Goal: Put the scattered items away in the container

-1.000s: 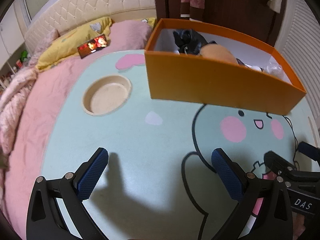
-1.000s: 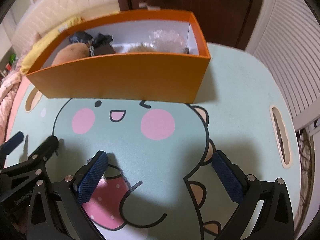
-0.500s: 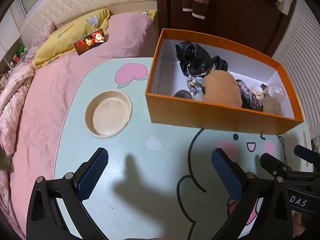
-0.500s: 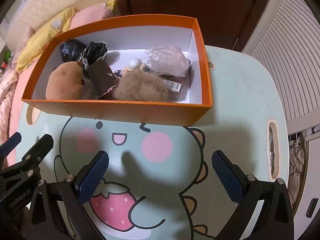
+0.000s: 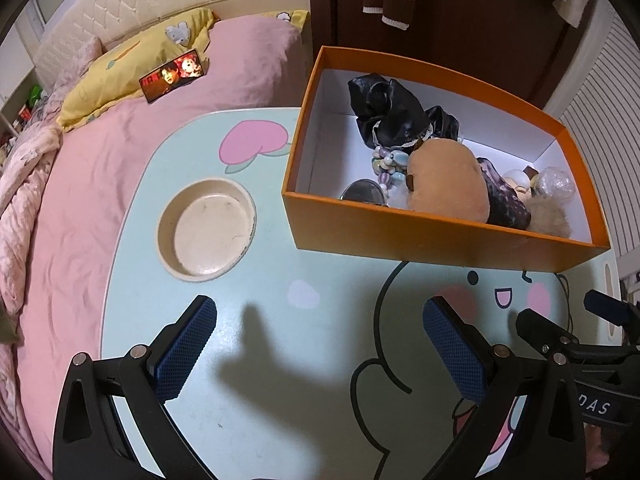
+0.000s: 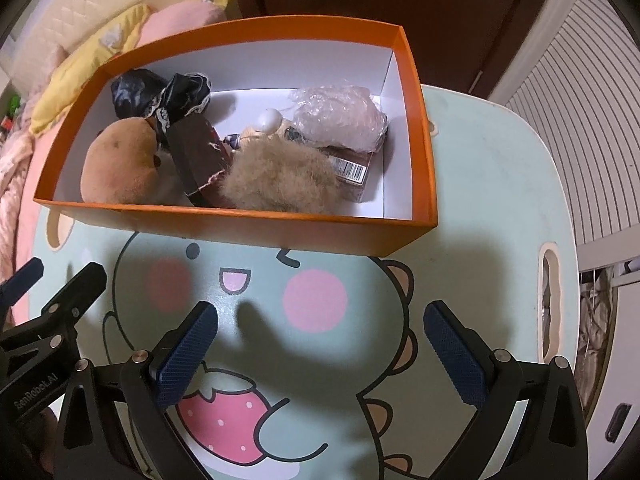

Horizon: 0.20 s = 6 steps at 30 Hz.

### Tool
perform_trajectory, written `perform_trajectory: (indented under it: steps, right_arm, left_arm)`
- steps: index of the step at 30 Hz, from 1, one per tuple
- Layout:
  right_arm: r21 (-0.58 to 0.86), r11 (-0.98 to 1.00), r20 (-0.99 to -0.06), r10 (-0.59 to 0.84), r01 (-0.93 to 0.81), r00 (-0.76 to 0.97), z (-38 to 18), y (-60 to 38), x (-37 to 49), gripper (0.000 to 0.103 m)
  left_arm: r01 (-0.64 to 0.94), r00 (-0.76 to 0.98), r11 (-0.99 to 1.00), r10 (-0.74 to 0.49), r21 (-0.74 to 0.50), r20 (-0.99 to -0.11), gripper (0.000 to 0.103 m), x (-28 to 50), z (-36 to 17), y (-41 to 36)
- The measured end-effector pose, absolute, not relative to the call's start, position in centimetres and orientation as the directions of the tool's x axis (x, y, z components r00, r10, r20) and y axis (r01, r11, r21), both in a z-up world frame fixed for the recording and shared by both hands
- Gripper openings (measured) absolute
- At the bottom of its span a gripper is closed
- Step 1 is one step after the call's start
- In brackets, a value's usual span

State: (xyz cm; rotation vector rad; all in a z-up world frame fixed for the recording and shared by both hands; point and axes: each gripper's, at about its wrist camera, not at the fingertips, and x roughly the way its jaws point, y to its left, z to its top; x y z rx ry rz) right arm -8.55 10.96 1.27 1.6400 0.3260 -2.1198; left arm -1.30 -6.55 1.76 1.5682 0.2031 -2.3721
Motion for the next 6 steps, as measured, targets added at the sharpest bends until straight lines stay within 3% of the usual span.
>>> perform_trajectory:
  steps: [6]
  right_arm:
    - [0.079, -0.876, -0.960, -0.195, 0.475, -0.200, 1.33, 10.97, -8.05, 0.103]
  left_arm:
    - [0.301, -0.411, -0.951, -0.200, 0.075, -0.889, 0.103, -0.92, 2.17, -6.12]
